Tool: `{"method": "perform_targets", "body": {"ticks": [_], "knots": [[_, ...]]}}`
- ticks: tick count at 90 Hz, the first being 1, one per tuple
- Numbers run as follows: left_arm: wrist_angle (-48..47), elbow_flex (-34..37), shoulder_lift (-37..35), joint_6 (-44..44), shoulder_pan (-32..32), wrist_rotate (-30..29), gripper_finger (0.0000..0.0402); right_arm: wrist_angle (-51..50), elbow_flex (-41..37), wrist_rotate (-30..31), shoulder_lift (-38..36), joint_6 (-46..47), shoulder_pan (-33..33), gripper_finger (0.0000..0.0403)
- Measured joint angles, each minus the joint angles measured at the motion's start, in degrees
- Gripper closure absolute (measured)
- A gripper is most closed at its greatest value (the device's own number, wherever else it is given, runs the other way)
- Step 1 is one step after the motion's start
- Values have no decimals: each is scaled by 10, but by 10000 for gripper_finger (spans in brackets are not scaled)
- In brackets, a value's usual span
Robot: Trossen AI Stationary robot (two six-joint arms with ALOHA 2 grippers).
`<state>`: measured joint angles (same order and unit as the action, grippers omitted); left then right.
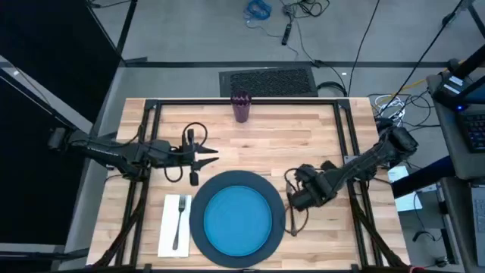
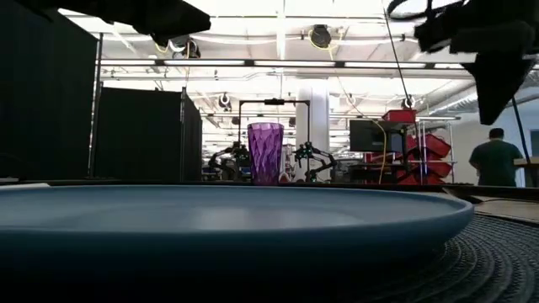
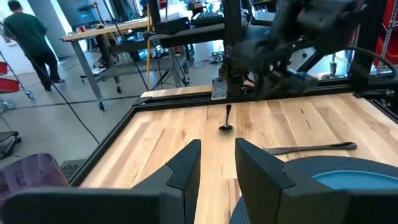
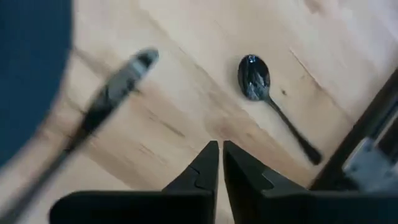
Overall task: Set table place
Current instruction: Move the black spoon to the right of the black table knife
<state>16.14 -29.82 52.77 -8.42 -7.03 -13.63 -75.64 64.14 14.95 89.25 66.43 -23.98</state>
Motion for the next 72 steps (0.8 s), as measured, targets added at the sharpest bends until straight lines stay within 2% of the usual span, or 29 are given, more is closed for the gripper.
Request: {"method": "perform_targets", "body": {"ticks": [14, 28, 41, 56, 72], "knots": [[2, 0, 0, -12, 0, 0, 317, 13, -38, -26, 0, -164, 75, 328], [7, 0, 0, -14, 1, 0, 317, 14, -98, -32, 0, -272, 143, 270], [15, 0, 0, -14, 9, 0, 317, 2, -145, -104, 0, -358, 179, 229], [17, 0, 0, -14, 30, 0, 317, 28, -181, -135, -29, -420, 180, 214], [48, 0, 0, -11, 43, -1, 317, 48, -196, -121, -97, -445, 191, 219]]}}
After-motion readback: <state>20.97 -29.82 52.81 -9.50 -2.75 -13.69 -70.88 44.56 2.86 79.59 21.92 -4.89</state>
